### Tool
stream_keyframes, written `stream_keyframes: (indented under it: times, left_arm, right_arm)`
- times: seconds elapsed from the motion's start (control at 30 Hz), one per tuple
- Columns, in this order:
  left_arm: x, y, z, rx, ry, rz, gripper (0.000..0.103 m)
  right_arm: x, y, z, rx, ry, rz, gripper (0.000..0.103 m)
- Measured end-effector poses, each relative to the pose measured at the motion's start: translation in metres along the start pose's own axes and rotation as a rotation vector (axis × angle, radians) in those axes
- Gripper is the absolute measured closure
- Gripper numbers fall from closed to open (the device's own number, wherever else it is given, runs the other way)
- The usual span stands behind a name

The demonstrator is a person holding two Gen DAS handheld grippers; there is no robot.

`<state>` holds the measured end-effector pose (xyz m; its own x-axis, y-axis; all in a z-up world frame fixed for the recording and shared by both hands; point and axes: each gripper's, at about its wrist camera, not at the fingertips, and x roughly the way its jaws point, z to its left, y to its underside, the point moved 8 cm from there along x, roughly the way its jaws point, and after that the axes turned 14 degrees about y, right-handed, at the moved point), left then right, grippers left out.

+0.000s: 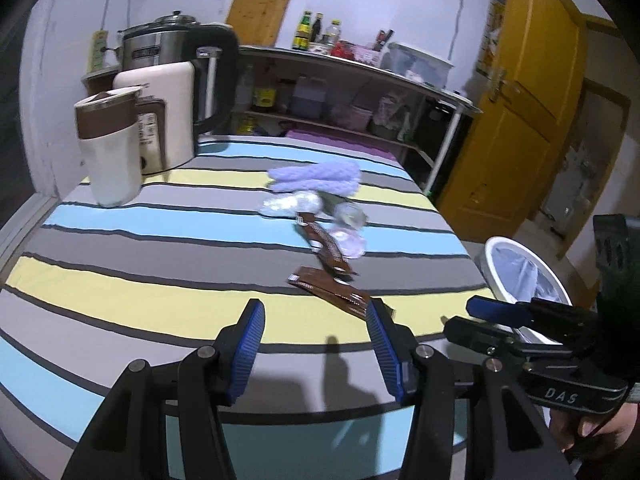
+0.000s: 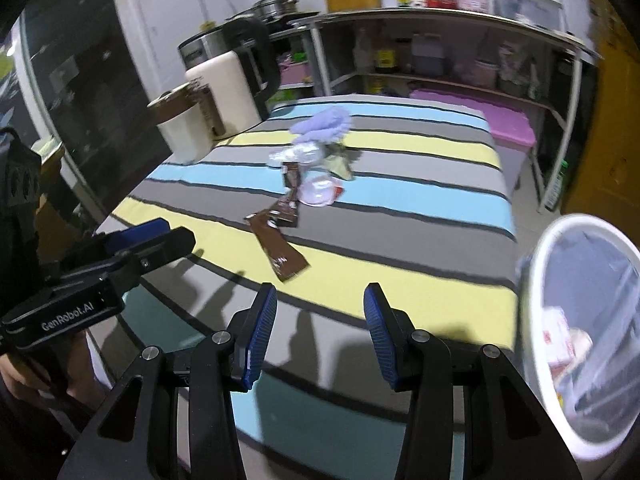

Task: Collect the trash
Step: 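Move both tools back toward the remaining items on the table, then grasp the brown snack bar wrapper with the right tool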

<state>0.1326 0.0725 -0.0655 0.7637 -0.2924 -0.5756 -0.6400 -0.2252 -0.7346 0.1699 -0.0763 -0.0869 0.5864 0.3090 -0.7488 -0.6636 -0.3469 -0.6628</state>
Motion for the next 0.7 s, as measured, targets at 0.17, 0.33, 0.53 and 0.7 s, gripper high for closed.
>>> stream_keyframes:
  times: [0.17,0.33,0.53,0.7]
  left_arm:
    - [-0.003,-0.002,0.02,-0.028,-0.025,-0.008,0.05]
    - [-0.003,-0.003,0.031,-0.045,-0.026,-0.01,0.05]
    - [-0.002,-0.006,0.04,-0.06,-0.028,-0.015,0.05]
    - [-0.003,-0.009,0.041,-0.061,-0.03,-0.018,0.05]
  right_arm:
    - [0.023,-0.008,0.02,-0.075,-0.026,0.019,0.057]
    - [0.044,-0.014,0.034,-0.136,-0.03,0.038,0.056]
    - [0.062,-0.021,0.047,-0.203,-0.027,0.056,0.057]
    - [0.068,-0.019,0.056,-0.254,-0.014,0.056,0.077]
